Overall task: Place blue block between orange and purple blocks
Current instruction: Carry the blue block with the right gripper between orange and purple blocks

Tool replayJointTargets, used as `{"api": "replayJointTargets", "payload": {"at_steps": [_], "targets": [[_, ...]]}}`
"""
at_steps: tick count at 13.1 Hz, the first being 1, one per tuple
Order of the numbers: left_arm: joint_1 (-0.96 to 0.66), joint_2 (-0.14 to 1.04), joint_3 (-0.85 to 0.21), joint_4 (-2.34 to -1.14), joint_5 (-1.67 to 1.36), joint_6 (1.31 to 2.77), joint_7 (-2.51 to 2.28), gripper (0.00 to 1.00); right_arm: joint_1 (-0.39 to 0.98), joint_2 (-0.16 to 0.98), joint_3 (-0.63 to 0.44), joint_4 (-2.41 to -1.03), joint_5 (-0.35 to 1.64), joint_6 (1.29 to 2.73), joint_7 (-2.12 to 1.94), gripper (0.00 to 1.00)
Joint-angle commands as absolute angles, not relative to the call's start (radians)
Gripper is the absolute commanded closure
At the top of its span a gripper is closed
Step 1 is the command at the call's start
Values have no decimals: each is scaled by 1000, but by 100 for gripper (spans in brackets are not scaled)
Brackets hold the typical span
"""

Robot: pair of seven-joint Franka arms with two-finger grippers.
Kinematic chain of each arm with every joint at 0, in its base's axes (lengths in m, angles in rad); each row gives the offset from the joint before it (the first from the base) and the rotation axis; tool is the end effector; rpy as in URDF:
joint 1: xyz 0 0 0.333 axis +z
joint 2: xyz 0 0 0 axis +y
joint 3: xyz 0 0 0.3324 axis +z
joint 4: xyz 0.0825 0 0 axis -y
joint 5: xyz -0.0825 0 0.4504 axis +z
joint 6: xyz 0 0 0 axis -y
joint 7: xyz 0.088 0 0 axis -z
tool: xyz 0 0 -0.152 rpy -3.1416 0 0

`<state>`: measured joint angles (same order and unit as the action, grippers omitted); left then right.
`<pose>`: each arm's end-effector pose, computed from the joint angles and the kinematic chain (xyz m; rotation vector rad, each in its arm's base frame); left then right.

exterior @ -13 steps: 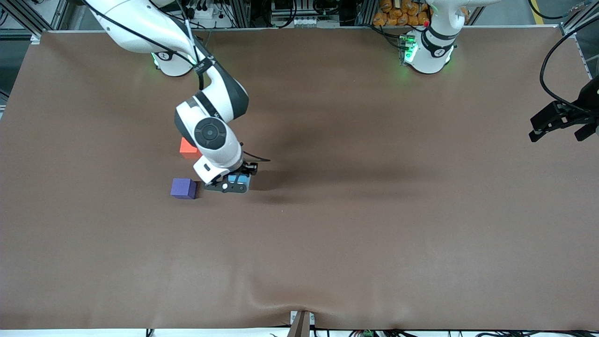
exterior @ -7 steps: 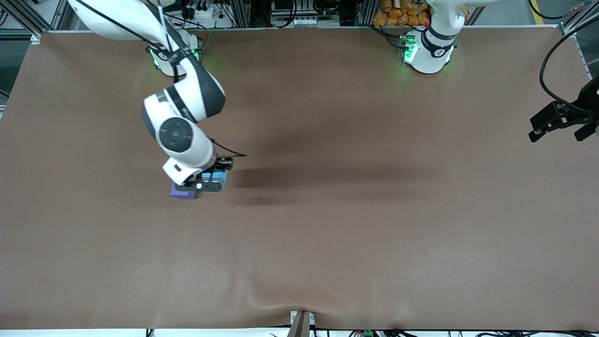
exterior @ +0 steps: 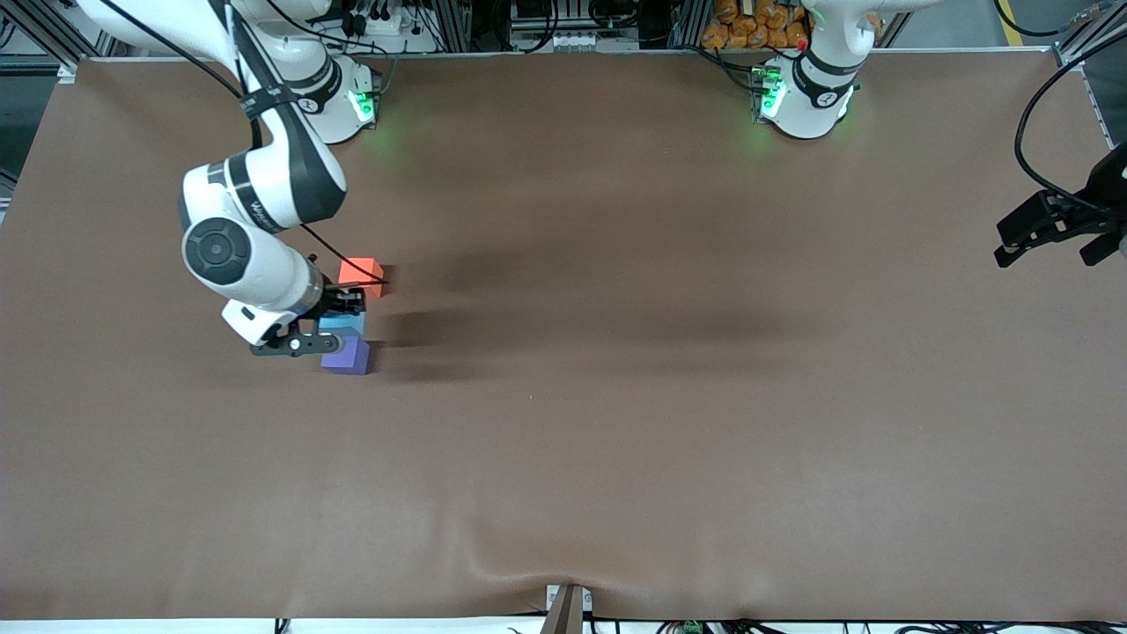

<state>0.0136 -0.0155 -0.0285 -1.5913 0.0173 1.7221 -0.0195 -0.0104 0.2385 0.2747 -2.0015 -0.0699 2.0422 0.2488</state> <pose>0.6373 -0.0072 0.6094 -3.1180 -0.0050 -0.2289 0.6005 0.1556 0.2607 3.0854 0.0799 -0.2832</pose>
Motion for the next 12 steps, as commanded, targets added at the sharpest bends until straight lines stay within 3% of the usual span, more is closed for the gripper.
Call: {"api": "replayJointTargets", "payload": {"at_steps": [1,4,12], "targets": [[17,-17,-32,-1580,9,1703,-5,0,-54,190,288,-2100,-51,2097,225,59],[17,-17,-32,-1580,9,1704,-5,0,-75,190,288,-2177,-51,2190,197,59],[15,-15,-32,-1580,9,1704,-5,0,-100,201,287,-2207,-25,2223,164,59]]}}
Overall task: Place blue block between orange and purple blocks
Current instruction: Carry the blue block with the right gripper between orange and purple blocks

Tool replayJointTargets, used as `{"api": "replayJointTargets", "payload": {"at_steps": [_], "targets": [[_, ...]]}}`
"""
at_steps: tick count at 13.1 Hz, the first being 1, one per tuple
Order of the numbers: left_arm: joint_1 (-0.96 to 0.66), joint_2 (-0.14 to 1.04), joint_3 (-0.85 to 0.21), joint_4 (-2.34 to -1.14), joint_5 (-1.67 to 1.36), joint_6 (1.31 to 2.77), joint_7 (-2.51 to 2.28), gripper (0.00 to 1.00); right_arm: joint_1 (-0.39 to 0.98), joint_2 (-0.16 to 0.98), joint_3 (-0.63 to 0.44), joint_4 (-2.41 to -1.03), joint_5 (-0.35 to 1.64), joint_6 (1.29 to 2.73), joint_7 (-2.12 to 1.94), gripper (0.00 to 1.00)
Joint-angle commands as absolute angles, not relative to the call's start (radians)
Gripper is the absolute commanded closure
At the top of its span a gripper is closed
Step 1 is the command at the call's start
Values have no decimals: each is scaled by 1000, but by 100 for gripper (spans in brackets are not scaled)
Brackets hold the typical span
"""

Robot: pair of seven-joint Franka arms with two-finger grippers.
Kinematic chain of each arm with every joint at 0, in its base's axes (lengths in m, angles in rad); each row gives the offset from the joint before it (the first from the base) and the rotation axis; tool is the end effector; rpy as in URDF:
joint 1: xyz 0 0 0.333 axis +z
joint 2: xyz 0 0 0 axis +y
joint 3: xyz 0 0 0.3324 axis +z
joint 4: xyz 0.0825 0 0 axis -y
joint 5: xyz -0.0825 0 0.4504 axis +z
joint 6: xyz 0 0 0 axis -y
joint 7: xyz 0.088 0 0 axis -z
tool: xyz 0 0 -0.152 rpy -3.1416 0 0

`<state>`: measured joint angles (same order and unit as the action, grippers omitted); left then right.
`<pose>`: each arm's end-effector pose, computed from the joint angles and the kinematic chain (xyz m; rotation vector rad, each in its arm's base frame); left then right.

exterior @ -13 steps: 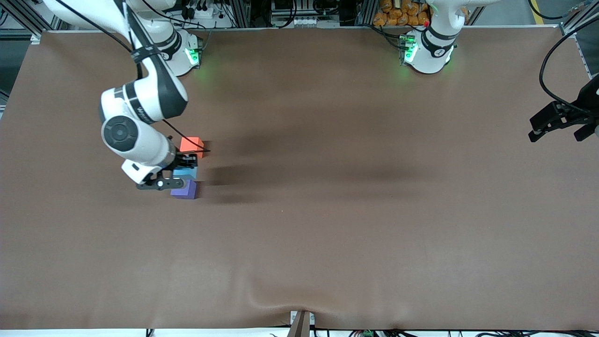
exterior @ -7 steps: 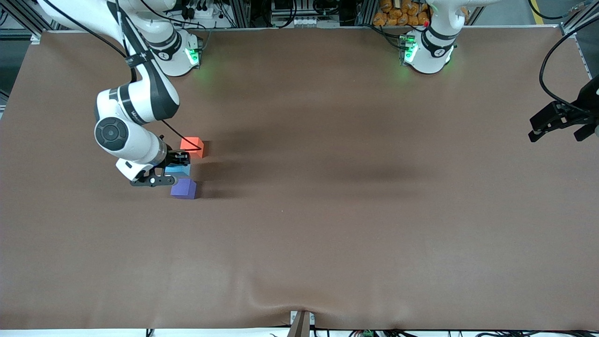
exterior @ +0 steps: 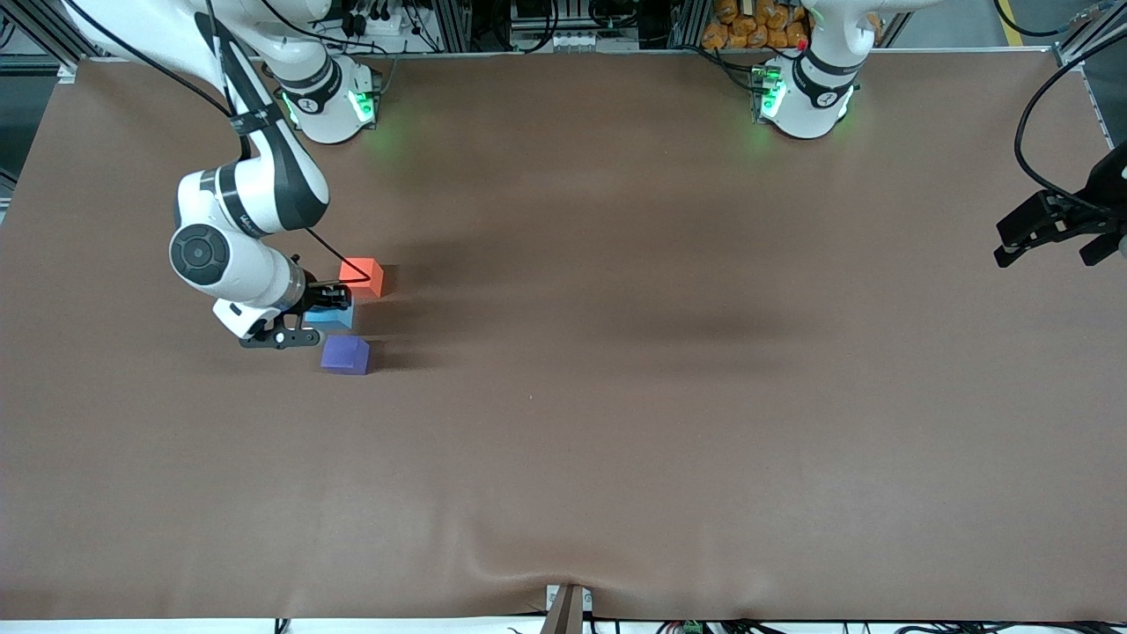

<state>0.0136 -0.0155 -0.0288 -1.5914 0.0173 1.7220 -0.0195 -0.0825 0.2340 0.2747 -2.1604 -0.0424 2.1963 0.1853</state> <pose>0.6373 -0.0074 0.6093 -3.1181 -0.0045 -0.2286 0.5706 0.1122 0.2016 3.1224 0.0528 -0.2992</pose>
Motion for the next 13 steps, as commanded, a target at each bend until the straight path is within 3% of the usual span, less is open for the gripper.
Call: {"api": "replayJointTargets", "payload": {"at_steps": [1,13], "targets": [[15,-15,-32,-1580,9,1704,-5,0,-98,201,287,-2213,-25,2232,164,59],[15,-11,-32,-1580,9,1704,-5,0,-94,221,287,-2255,-25,2318,166,60]]}}
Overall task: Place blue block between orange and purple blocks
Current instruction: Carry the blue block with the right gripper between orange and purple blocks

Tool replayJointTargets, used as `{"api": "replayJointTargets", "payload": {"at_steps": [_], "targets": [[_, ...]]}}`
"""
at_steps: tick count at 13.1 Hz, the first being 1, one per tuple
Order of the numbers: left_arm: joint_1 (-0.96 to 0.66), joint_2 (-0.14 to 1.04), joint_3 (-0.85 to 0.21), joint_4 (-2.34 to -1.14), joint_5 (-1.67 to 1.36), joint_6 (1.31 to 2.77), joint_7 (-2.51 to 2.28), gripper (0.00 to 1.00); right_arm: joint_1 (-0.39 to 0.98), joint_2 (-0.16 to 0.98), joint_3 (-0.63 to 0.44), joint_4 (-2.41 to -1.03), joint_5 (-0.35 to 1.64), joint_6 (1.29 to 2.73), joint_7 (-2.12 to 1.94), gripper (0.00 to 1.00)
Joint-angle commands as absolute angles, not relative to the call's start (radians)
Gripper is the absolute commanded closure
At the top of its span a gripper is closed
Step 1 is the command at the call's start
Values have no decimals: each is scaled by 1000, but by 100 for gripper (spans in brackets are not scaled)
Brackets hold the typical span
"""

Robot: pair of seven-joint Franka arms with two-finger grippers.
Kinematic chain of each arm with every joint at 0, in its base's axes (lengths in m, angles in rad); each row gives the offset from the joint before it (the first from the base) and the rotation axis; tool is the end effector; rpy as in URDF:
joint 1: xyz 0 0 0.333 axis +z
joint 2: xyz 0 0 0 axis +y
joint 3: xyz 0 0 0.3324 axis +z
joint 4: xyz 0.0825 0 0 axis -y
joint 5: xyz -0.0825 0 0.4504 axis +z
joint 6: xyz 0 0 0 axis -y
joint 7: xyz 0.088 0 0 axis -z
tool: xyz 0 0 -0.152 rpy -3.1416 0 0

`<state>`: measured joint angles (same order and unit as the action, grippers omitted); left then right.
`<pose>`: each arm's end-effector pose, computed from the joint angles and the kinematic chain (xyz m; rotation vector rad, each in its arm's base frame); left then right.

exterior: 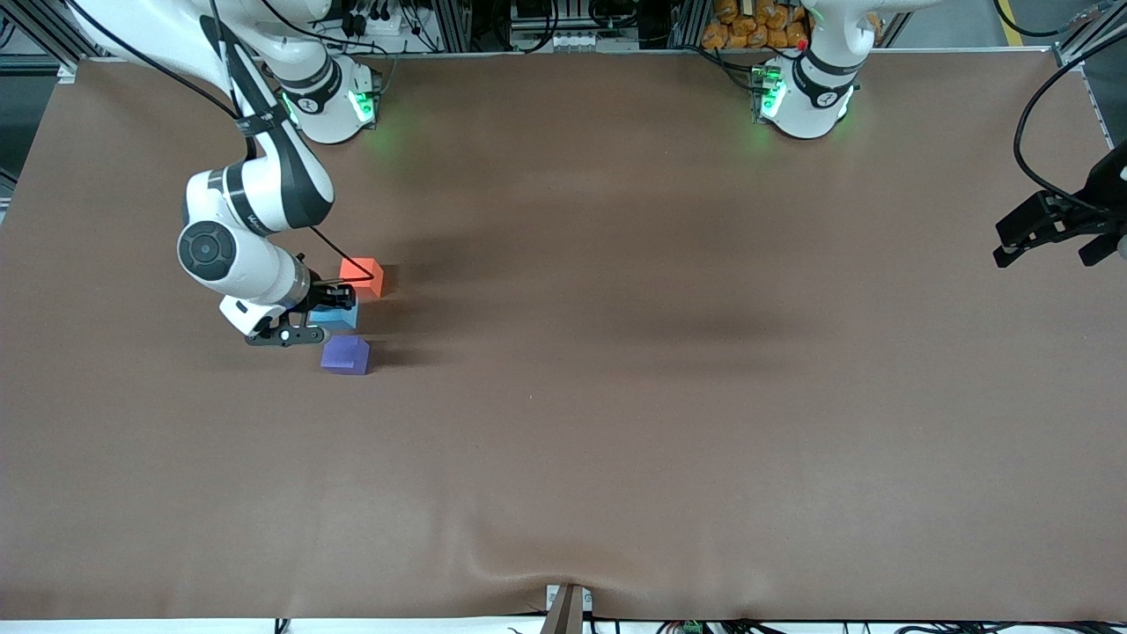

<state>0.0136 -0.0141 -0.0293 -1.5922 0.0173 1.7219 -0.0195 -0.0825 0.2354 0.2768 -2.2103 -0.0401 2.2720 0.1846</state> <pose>0.6376 -0.0078 0.6079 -3.1184 -0.0037 -0.2250 0.5603 0.1133 0.1844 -3.1258 -0.0564 0.2628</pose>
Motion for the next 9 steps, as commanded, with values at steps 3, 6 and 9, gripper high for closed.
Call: {"api": "replayJointTargets", "payload": {"at_steps": [3,6,9], "targets": [[14,-9,-32,-1578,9,1704,-5,0,-92,230,287,-2260,-25,2330,166,60],[12,-9,-34,-1578,9,1704,-5,0,-87,245,287,-2261,-25,2350,167,60],[12,-9,-34,-1580,9,1704,-5,0,-89,256,287,-2270,-25,2365,167,60]]}}
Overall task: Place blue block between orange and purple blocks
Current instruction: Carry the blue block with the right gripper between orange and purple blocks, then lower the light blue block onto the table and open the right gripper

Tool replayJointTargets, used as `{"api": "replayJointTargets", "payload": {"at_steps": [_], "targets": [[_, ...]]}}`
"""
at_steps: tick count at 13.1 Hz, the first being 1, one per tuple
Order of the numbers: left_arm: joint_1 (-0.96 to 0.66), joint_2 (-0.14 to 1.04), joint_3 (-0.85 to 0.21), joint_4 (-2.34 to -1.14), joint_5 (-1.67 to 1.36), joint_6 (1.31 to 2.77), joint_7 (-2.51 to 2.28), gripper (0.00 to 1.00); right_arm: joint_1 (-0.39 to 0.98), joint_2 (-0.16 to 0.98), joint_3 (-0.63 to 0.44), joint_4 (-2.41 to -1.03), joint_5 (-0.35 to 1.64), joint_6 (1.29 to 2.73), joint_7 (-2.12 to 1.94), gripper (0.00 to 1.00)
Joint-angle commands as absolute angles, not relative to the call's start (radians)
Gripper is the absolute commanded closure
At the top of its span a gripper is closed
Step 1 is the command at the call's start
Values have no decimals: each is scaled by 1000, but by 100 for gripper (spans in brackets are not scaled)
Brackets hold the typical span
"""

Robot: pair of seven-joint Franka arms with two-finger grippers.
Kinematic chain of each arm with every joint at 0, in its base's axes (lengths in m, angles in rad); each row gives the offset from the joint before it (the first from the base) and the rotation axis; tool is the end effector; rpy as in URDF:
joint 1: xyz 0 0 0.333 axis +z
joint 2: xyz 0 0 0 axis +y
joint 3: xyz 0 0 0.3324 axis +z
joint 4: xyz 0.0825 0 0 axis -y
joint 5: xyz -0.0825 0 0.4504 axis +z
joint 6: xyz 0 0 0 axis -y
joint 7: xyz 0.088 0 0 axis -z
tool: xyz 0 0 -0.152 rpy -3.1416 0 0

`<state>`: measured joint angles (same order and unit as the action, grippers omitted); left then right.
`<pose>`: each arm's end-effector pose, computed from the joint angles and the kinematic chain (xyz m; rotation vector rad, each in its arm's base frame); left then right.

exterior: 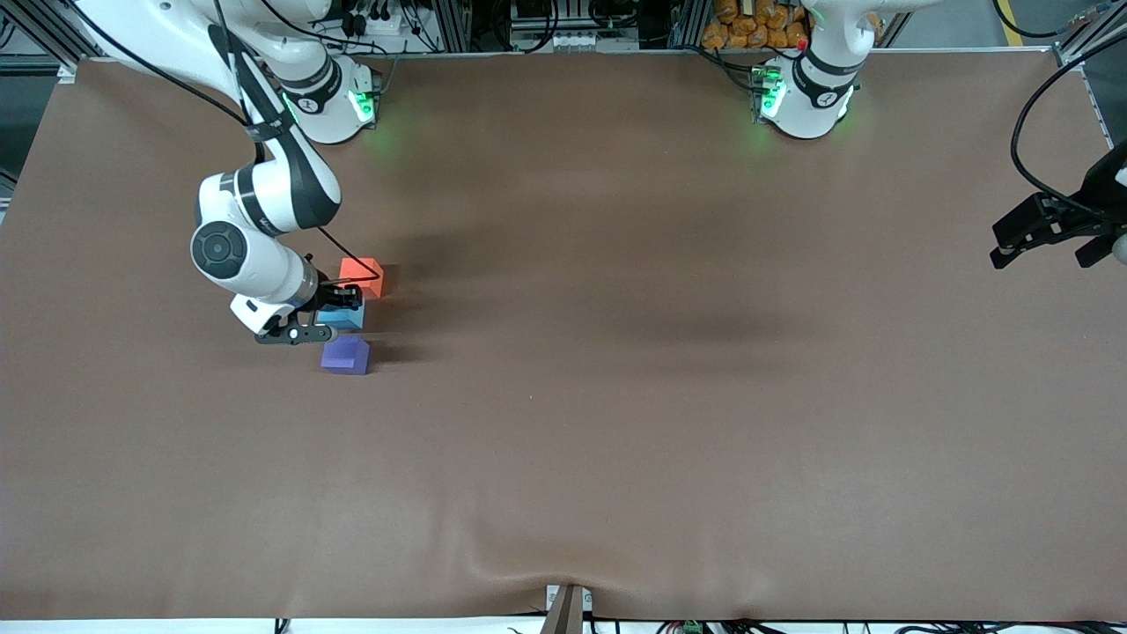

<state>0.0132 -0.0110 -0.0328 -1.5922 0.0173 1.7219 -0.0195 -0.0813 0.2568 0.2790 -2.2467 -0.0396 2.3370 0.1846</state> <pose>0.6384 -0.0102 0.6060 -3.1190 0.0024 -0.2203 0.5502 0.1155 0.1621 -3.1170 -0.0617 0.2518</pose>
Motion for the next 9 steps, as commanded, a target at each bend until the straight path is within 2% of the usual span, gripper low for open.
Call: {"api": "replayJointTargets", "payload": {"at_steps": [1,9], "targets": [[12,-11,-34,-1582,9,1704,-6,0,-87,262,287,-2272,-25,2378,167,60],[14,-12,-35,-1578,8,1704,-6,0,-89,298,285,-2284,-25,2422,170,60]]}}
